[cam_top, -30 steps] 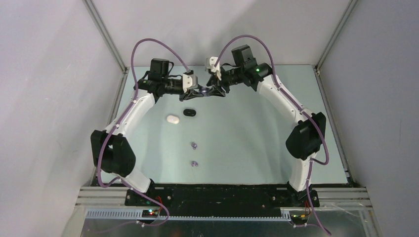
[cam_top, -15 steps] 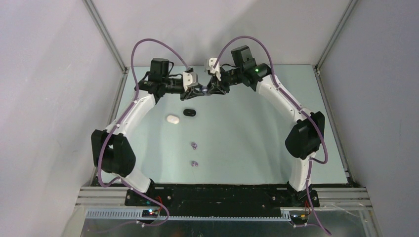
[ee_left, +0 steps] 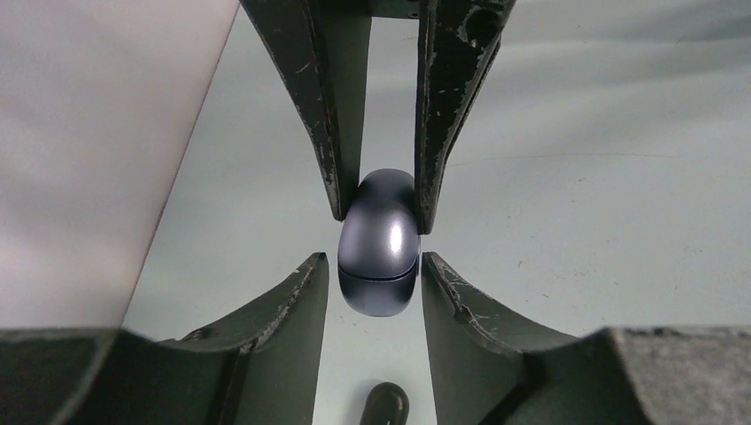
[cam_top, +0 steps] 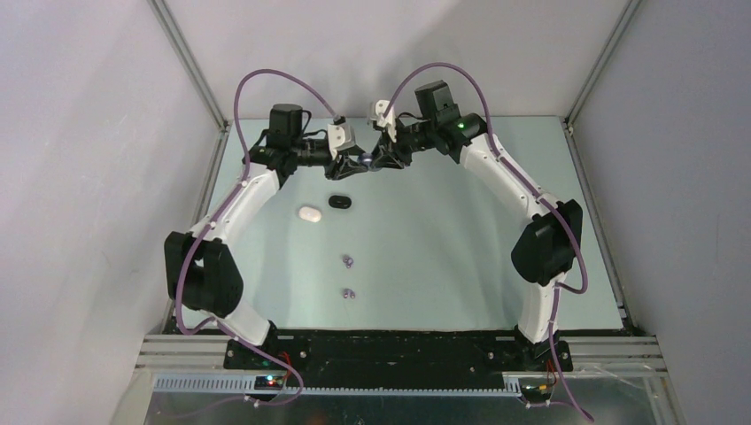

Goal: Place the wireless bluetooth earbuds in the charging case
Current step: Open the charging case.

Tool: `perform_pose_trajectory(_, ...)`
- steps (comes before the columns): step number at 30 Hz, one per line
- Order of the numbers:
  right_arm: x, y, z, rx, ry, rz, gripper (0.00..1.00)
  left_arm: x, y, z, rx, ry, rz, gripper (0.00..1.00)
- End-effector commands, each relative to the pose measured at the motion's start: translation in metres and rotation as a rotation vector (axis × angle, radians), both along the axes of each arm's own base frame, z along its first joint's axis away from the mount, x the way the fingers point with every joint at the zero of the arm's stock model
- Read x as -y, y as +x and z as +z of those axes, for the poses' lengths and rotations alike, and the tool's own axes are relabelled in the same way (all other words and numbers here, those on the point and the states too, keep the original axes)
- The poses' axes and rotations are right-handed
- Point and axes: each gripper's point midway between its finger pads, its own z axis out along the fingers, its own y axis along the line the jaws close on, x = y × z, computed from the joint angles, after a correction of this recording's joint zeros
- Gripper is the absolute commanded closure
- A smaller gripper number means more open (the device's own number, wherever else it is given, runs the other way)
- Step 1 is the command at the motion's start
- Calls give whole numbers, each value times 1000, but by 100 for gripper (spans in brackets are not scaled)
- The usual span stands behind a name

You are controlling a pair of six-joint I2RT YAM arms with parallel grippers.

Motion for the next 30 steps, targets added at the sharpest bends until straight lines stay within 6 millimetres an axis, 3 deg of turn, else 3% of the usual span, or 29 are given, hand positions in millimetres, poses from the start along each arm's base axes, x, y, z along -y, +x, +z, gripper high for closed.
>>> perform_pose_trajectory(1, -2, 0, 16, 20, 43, 6, 83, 4, -1, 13, 12, -34, -15, 51)
perform_pose_trajectory(7, -3, -1, 19, 21, 53, 10, 83, 5, 2, 10, -18, -38, -12, 47)
perform_pose_trajectory(14, -3, 0, 20, 21, 55, 7, 83, 7, 4, 8, -43, -39, -25, 50)
perform_pose_trajectory(23, -3, 4, 14, 9, 48, -5, 80, 8, 4, 8, -48, -41, -46, 82)
perform_pose_trajectory(28, -4, 14, 14, 8, 53, -59, 64, 7, 4, 7, -57, -46, -49, 99)
perform_pose_trajectory(30, -3, 22, 21, 12, 70, -101, 59, 7, 4, 8, -59, -49, -52, 100)
